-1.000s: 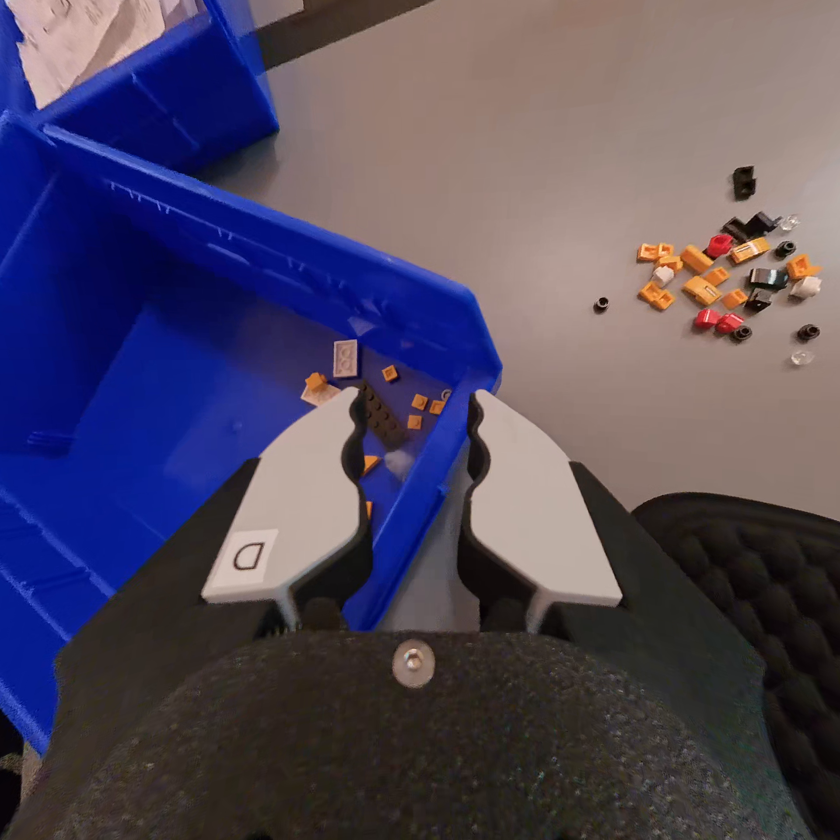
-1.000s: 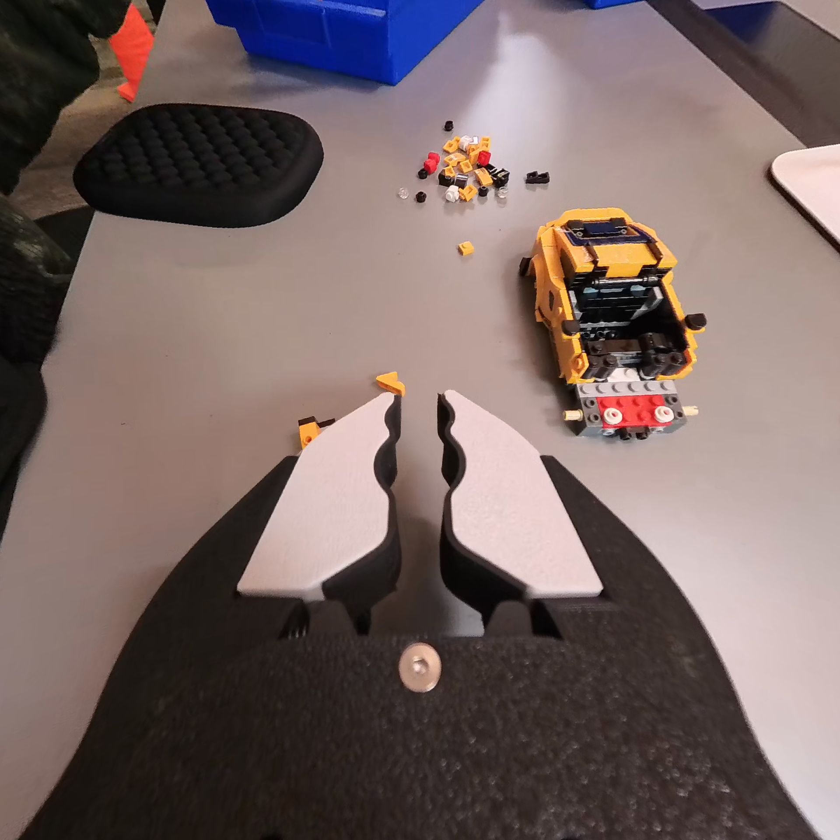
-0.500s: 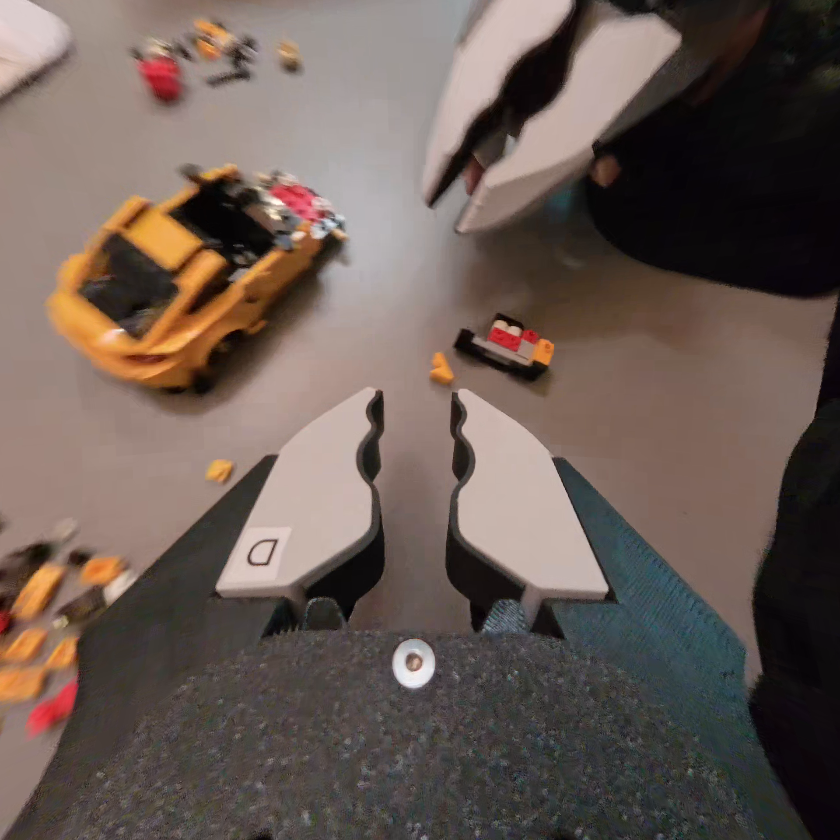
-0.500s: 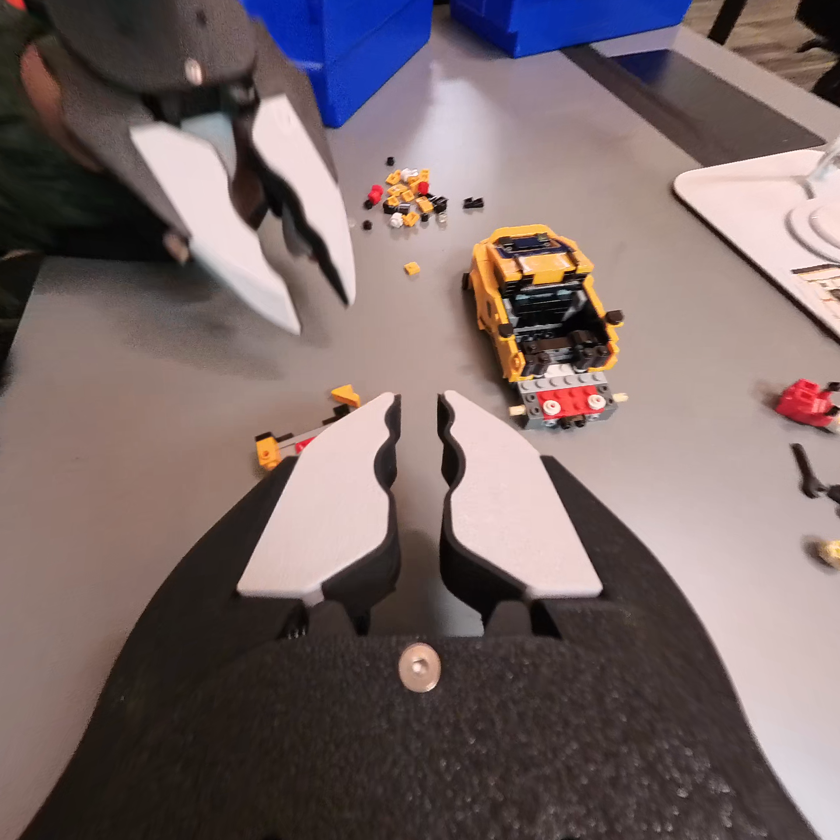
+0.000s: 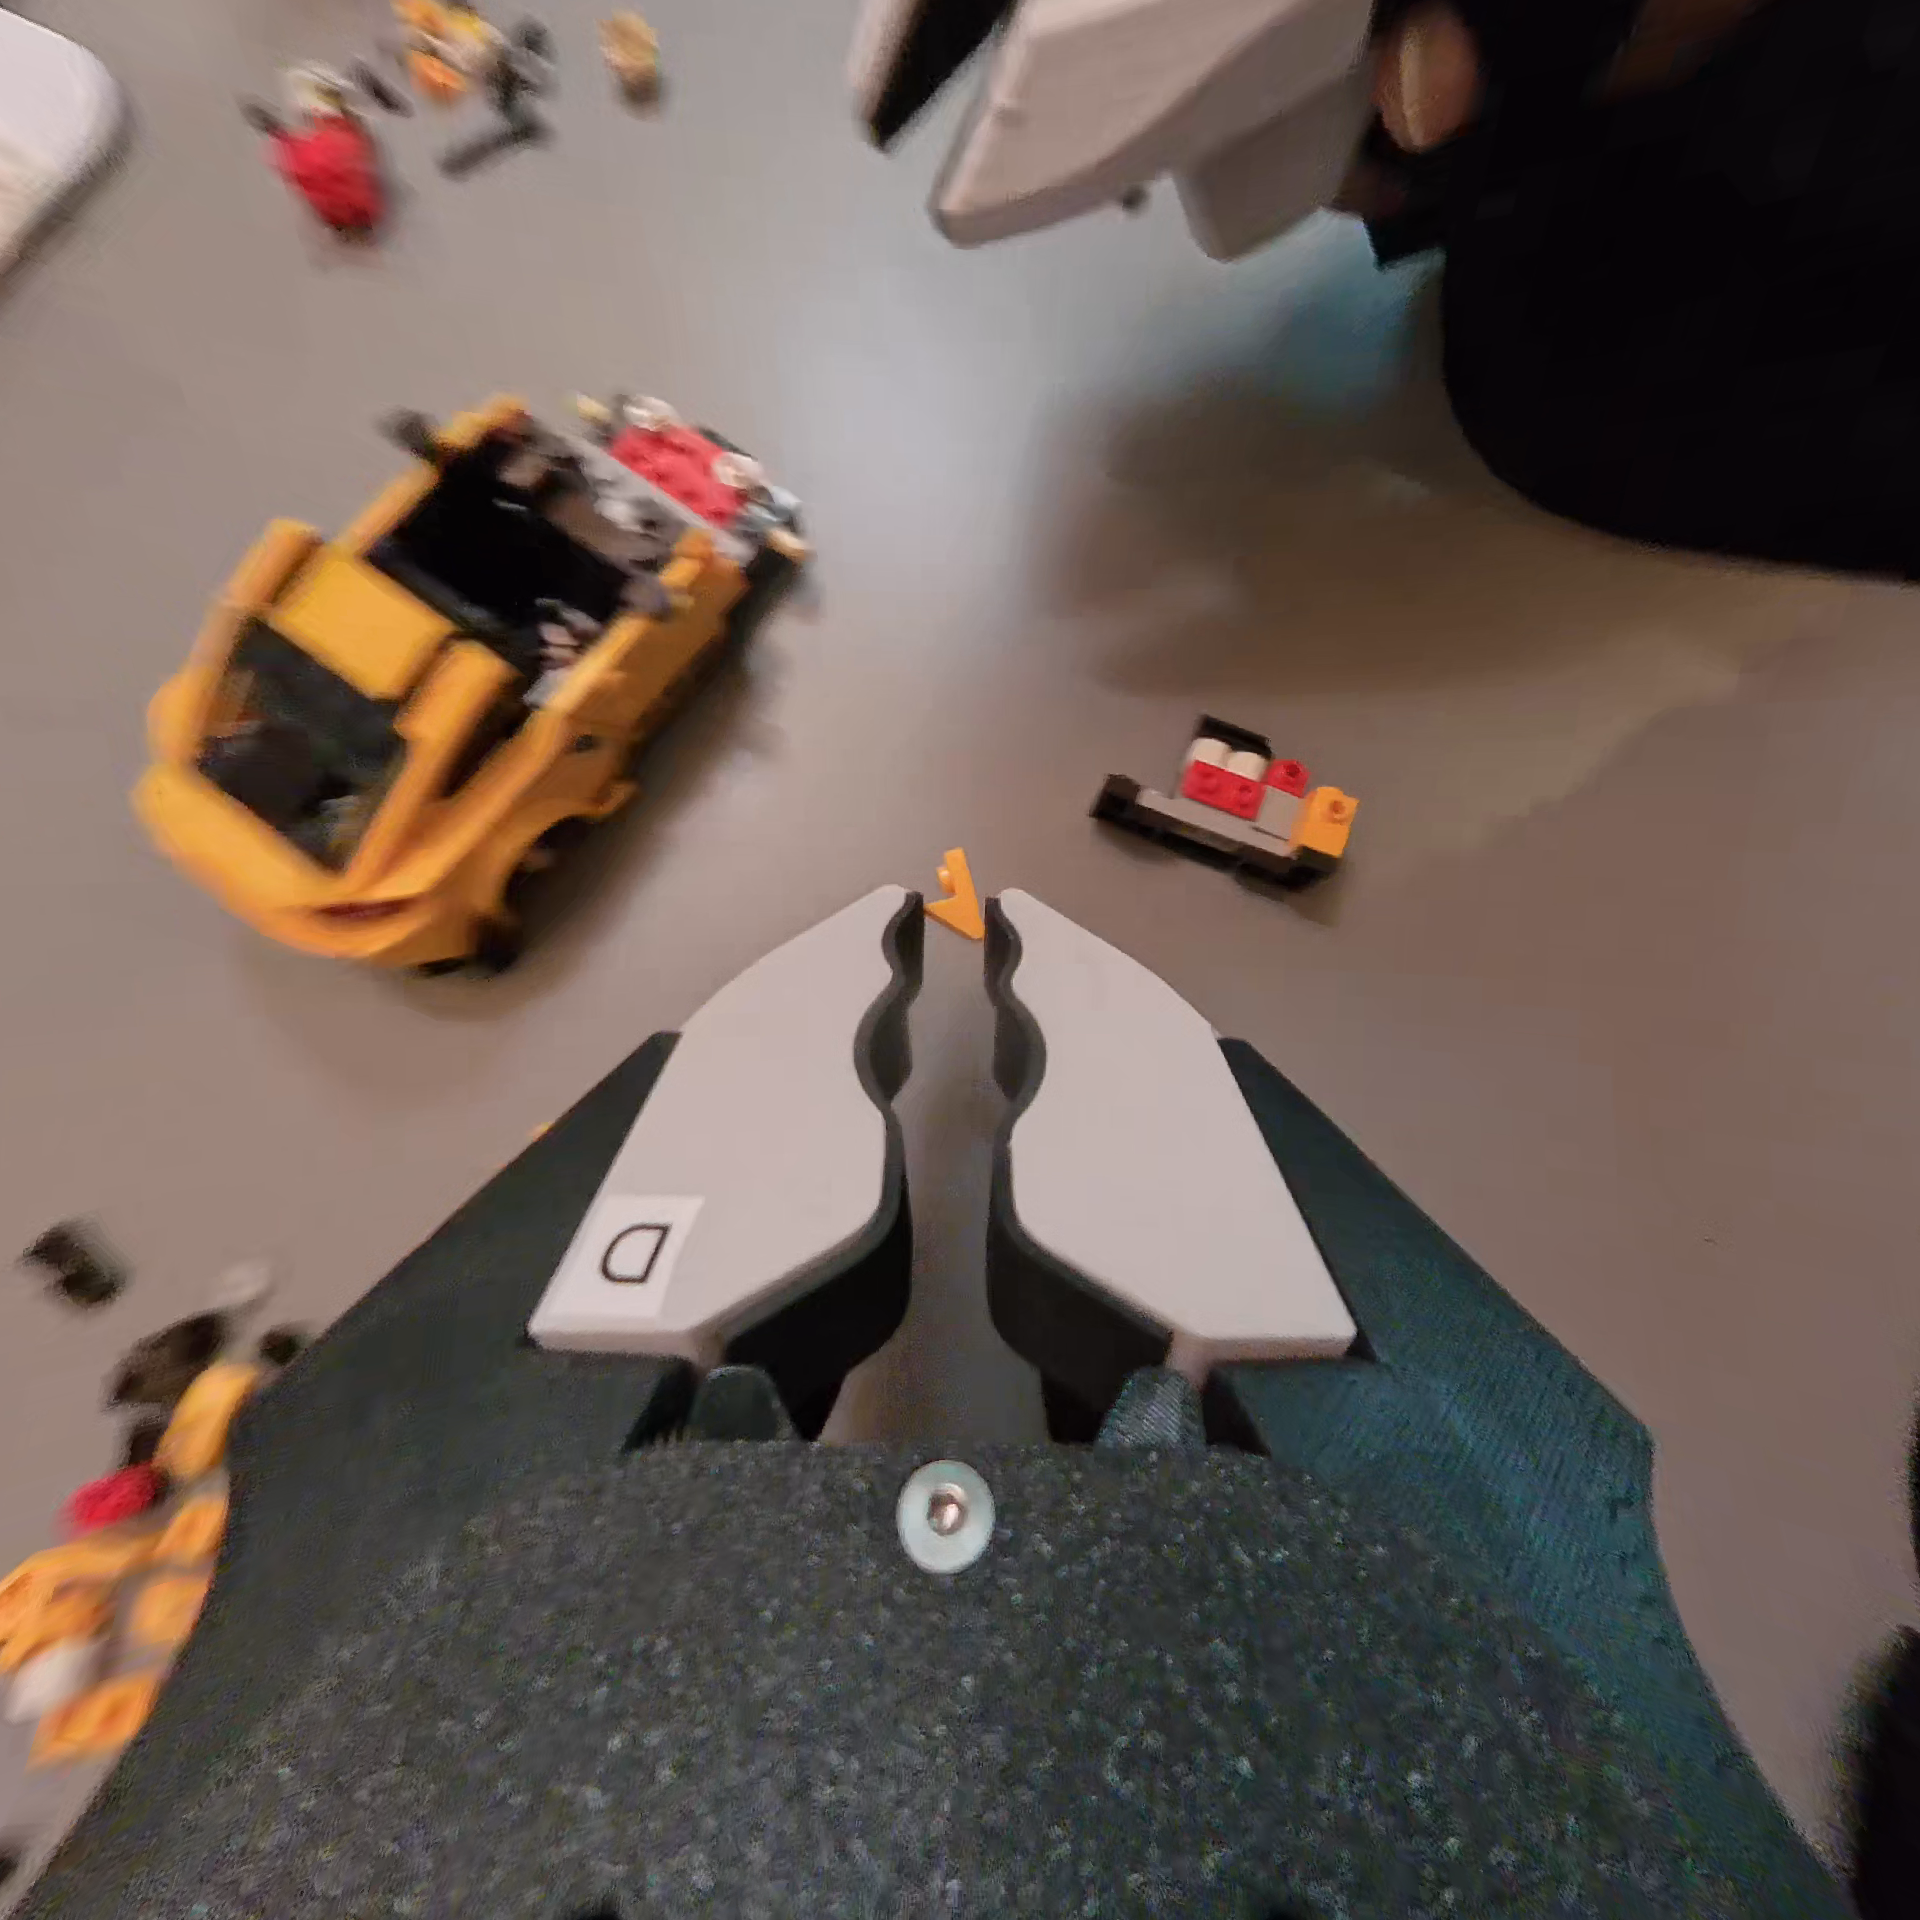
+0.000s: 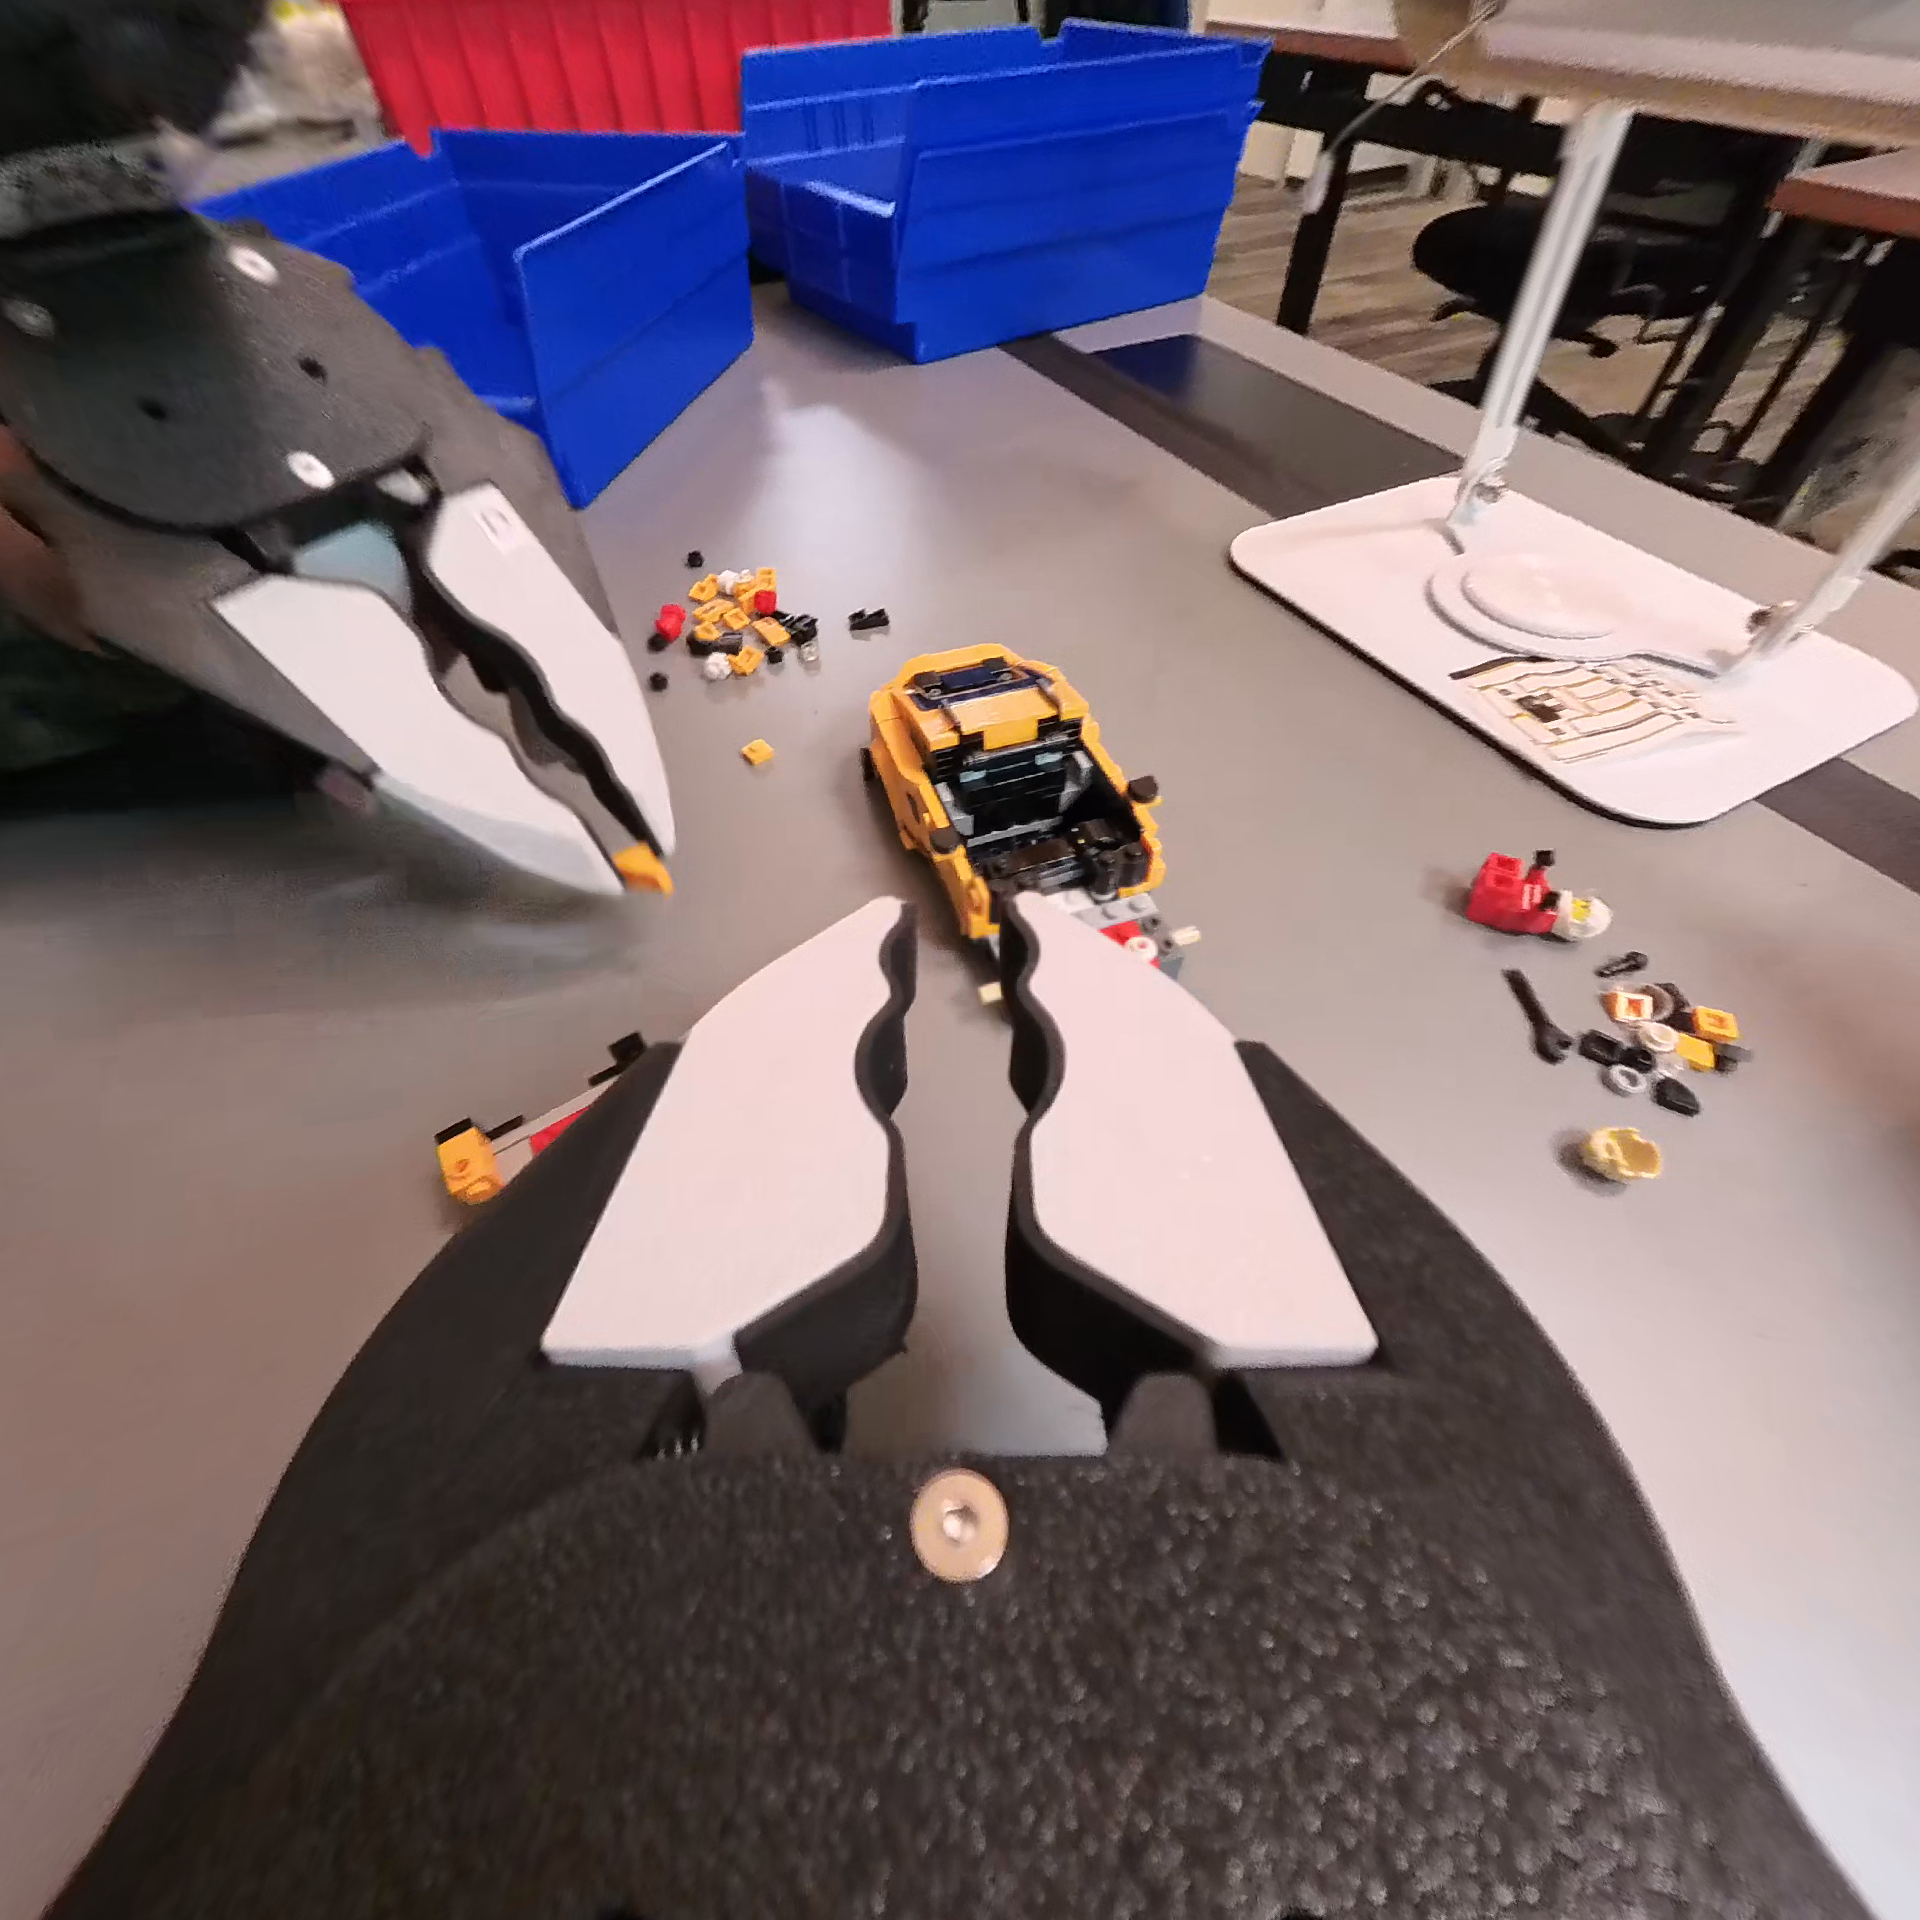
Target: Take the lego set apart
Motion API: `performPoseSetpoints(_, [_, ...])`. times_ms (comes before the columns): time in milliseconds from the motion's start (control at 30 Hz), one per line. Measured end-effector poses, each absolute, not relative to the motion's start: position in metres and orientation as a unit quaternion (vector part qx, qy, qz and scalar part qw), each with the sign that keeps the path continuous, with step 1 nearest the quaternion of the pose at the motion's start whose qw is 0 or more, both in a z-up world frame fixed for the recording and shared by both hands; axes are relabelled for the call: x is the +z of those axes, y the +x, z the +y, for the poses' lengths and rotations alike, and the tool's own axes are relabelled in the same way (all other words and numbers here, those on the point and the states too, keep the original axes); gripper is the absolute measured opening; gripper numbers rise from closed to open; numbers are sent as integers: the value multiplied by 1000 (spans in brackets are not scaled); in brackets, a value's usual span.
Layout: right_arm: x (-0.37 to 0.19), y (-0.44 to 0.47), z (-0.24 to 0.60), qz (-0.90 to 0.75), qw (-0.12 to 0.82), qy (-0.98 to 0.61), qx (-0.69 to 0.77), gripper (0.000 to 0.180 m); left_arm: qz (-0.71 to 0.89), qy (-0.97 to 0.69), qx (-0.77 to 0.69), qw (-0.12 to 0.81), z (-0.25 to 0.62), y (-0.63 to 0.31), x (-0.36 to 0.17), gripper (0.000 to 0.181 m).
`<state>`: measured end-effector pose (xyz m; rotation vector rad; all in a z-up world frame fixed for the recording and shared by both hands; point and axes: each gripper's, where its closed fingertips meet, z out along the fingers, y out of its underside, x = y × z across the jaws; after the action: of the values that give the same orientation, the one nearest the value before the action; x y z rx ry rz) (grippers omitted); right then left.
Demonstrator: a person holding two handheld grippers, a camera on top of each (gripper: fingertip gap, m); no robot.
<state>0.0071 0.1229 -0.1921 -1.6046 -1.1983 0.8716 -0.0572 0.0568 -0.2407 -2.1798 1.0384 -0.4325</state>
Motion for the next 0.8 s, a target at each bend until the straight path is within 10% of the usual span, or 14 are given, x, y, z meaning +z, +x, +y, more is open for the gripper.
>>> performPoseSetpoints(333, [-170,30,158,-394,532,-668,340,14,196,-818,-9,540,69,-219,-133,11])
performPoseSetpoints(800, [-164,30,156,-399,557,-654,320,0,68,-834,175,519,17,-364,-108,11])
